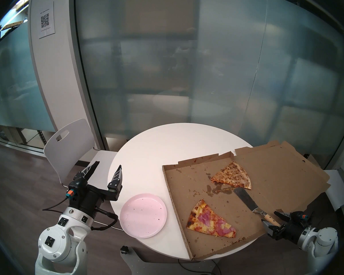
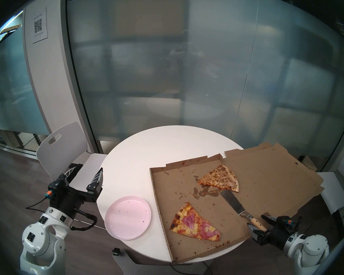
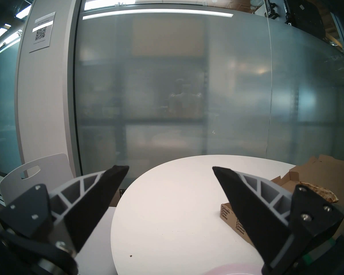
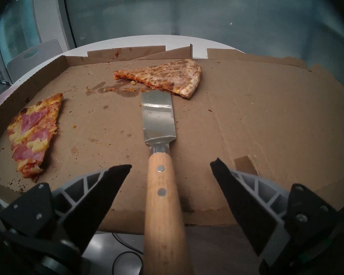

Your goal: Put pizza slice onto the plate

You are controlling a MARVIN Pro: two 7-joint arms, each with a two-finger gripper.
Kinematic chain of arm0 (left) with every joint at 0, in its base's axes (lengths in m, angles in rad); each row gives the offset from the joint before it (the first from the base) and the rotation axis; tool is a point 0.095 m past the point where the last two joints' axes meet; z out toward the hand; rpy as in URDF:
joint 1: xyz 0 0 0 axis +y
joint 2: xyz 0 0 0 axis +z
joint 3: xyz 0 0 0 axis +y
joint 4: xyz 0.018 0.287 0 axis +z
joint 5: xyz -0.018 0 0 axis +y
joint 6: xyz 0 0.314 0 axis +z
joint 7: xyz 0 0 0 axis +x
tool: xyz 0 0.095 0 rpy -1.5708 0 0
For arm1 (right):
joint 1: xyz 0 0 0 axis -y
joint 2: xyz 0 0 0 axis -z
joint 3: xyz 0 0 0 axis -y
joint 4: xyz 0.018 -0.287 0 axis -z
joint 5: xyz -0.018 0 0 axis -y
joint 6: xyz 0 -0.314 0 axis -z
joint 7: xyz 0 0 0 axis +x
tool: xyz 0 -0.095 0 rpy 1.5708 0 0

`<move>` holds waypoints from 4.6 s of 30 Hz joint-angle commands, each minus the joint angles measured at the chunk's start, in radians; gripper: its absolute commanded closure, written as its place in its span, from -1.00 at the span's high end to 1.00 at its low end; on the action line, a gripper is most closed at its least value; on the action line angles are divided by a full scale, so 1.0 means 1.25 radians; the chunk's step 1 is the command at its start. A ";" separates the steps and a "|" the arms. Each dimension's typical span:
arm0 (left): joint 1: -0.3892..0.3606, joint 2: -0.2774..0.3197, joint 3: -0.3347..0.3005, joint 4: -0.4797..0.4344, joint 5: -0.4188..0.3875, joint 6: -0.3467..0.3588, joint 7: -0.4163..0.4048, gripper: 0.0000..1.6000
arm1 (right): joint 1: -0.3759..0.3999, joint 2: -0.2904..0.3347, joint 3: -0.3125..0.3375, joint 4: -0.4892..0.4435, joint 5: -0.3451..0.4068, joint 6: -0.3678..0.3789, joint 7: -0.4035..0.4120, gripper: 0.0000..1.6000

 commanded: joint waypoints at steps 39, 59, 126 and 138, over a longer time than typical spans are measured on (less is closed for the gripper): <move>0.002 -0.001 0.000 -0.017 -0.002 -0.001 -0.001 1.00 | 0.062 0.072 -0.009 0.036 -0.035 0.040 0.041 0.37; 0.002 -0.001 0.000 -0.017 -0.002 -0.001 -0.001 1.00 | 0.049 0.062 0.021 0.010 -0.031 0.048 0.076 -0.72; 0.002 -0.001 0.000 -0.017 -0.002 -0.001 -0.001 1.00 | -0.083 0.135 0.132 -0.069 -0.027 -0.113 0.347 -1.00; 0.001 -0.001 0.000 -0.016 -0.002 -0.001 -0.001 1.00 | -0.036 0.211 0.100 -0.026 -0.051 -0.123 0.381 -1.00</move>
